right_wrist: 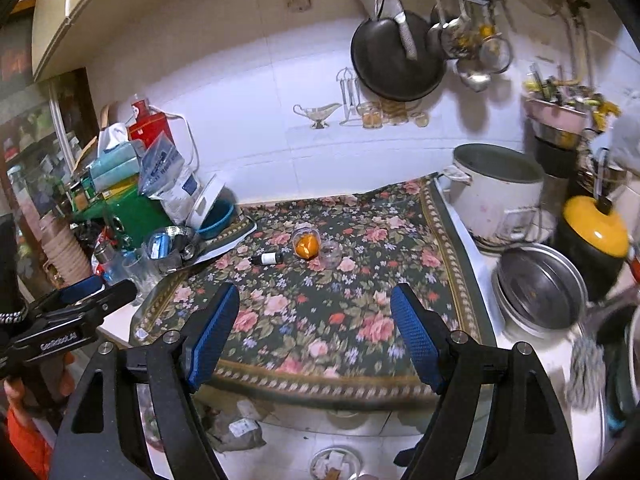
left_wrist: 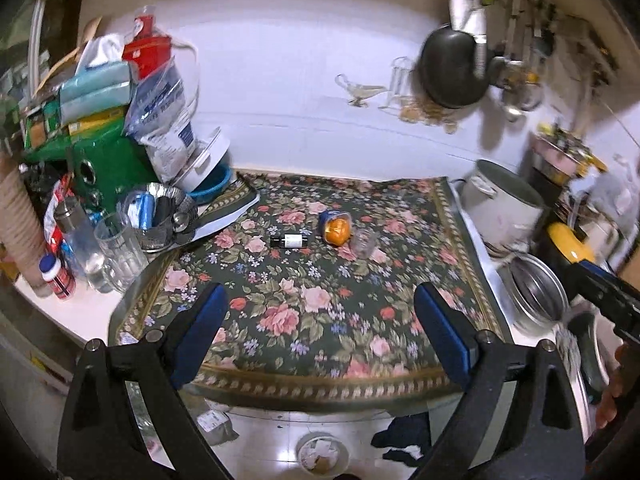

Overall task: Collect trash
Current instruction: 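Grasp the small white bottle with the left tool while the right tool grasps the clear glass jar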

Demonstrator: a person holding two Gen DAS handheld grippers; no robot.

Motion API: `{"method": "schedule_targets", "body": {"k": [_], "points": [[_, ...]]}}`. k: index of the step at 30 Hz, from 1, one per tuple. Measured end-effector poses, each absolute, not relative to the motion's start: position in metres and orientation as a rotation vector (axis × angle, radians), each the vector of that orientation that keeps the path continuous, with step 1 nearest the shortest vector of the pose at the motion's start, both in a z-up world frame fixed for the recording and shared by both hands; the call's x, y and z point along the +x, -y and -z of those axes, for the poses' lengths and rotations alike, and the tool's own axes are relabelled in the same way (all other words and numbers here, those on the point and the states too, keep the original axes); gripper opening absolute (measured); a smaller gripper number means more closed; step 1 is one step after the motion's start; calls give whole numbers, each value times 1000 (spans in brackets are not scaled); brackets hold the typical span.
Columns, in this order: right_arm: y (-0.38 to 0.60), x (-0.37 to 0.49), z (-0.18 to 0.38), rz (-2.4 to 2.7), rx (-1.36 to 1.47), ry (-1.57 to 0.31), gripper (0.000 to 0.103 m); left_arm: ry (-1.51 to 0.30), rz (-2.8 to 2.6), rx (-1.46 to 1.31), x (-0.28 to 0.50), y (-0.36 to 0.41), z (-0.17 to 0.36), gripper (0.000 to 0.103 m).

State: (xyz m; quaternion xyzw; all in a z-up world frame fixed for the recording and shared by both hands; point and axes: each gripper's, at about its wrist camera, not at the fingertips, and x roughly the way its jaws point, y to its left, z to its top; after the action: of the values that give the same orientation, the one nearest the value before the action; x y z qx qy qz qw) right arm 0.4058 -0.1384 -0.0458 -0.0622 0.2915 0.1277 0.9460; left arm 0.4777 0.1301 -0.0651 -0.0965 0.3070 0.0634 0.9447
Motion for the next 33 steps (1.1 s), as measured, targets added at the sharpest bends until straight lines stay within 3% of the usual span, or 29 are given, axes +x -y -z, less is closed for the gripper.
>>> {"method": "schedule_targets", "body": {"k": [17,33], "points": [[139,547,95,-316,-136,-804,75,-904,-141,-172,653,-184,164,94],[91,678,199,-128,-44,-1030,75,-1129,157,201,833,-219,277,94]]}}
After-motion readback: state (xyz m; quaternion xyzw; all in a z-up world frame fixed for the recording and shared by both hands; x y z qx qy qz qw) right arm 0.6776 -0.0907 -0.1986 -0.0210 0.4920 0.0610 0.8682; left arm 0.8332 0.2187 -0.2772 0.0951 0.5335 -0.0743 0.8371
